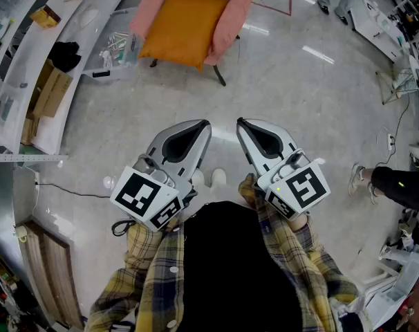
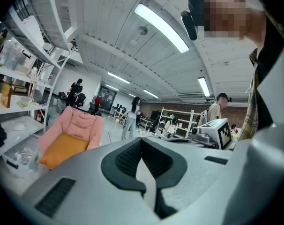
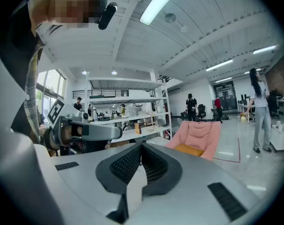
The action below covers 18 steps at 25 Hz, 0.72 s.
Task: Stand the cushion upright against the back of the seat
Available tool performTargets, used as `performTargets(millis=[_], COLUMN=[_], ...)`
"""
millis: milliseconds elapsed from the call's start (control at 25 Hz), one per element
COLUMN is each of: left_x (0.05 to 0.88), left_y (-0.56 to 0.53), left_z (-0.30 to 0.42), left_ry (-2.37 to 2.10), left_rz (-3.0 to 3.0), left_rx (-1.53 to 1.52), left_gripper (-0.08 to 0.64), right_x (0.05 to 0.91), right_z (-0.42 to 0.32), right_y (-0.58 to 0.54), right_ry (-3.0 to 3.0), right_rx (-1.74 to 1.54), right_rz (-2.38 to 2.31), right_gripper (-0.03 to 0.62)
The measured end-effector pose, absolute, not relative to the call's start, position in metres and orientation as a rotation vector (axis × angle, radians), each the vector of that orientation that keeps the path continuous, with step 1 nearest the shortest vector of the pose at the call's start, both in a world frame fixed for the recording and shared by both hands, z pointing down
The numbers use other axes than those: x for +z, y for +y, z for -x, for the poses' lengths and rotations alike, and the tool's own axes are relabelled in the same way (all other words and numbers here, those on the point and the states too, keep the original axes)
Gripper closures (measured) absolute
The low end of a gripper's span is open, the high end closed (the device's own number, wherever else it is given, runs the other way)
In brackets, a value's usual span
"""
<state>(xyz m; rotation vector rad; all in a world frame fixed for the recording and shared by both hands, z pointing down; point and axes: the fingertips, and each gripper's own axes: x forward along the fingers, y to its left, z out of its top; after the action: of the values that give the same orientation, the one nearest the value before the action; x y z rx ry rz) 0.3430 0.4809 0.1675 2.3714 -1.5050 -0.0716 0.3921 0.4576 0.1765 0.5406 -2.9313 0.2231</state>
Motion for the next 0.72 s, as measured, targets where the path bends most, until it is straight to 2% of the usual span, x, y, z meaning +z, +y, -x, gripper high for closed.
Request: performTargets(millis=[720], left_x=[0.173], left_y=[0.484], left_z=[-0.383], left_ry=[-1.538], left_rz=[-2.372], left_rx=[-0.046], left_gripper=[0.555], right_x=[0.174], right_z=[-0.431], right_y=[0.464], right_ry=[-2.996], right_rx=[0.207], right_rz=[-0.531], right_gripper=[0.568])
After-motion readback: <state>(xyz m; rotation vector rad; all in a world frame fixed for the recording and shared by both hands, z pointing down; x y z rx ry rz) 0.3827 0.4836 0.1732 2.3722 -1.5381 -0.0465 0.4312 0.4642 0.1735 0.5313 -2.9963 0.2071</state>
